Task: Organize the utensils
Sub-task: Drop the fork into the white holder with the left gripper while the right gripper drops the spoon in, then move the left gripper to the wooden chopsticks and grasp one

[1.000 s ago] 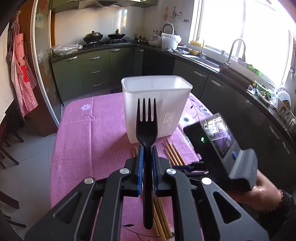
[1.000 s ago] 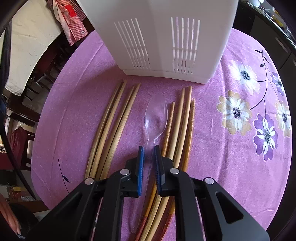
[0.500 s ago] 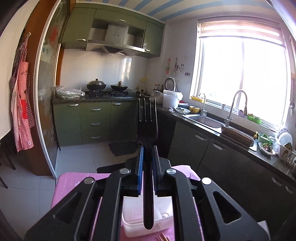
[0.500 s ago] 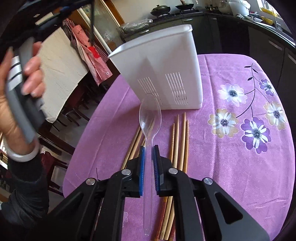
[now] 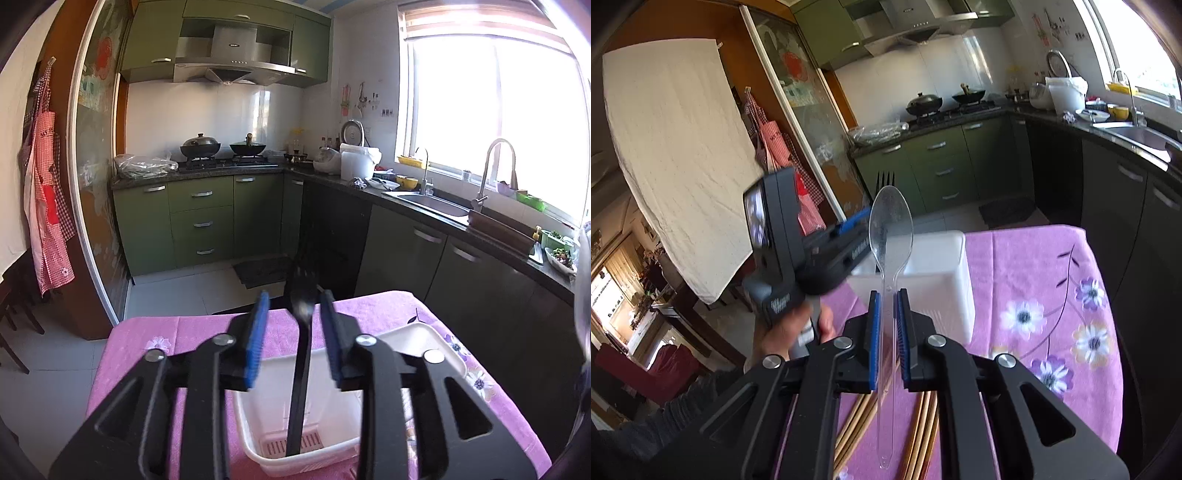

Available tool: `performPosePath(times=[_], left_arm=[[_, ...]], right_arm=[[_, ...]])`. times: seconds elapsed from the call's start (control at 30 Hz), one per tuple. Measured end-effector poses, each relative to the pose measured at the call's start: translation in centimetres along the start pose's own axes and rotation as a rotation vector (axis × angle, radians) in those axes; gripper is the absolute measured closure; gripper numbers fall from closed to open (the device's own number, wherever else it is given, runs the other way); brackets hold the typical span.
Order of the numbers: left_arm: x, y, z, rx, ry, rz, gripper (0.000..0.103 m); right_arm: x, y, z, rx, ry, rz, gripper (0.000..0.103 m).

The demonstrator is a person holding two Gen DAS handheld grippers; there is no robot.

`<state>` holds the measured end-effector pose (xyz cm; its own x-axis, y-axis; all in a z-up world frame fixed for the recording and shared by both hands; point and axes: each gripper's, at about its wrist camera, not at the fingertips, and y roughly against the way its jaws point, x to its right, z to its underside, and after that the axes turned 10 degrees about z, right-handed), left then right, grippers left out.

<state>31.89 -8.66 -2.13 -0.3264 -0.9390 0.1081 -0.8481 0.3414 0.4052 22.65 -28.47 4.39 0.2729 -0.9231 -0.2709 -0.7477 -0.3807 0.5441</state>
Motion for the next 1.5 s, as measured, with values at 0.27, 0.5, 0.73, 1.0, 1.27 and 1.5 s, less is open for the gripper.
performPosePath(times=[0.27, 0.5, 0.73, 1.0, 1.27, 1.5], left_arm=[[-0.8, 5.4, -0.1, 0.034, -0.003, -0.008, 0.057], [-2.3, 10.8, 1.4, -0.003, 0.050, -0.010, 0.055], [-3.0, 12.7, 5.1, -0.119, 0.048, -0.016, 0.054], [-2.6, 11.6, 7.8, -0.279, 0.044, 0.002, 0.055], [-2.9, 6.5, 11.5, -0.555, 0.131, 0.040, 0.055], [-3.4, 2.5, 14.2, -0.710, 0.174, 0.013, 0.070]], right_arm=[[-2.2, -3.0, -7.1, 0.217, 0.016, 0.098, 0.093], [-2.1, -9.7, -8.8, 0.270, 0.047, 0.220, 0.093], [-1.0, -12.4, -5.0, 0.224, 0.071, 0.237, 0.093], [-1.2, -10.1, -1.8, 0.216, 0.089, 0.256, 0.079], [0.2, -4.2, 2.4, 0.152, 0.105, 0.269, 0.075], [2.3, -4.0, 6.9, 0.007, 0.095, 0.267, 0.075]])
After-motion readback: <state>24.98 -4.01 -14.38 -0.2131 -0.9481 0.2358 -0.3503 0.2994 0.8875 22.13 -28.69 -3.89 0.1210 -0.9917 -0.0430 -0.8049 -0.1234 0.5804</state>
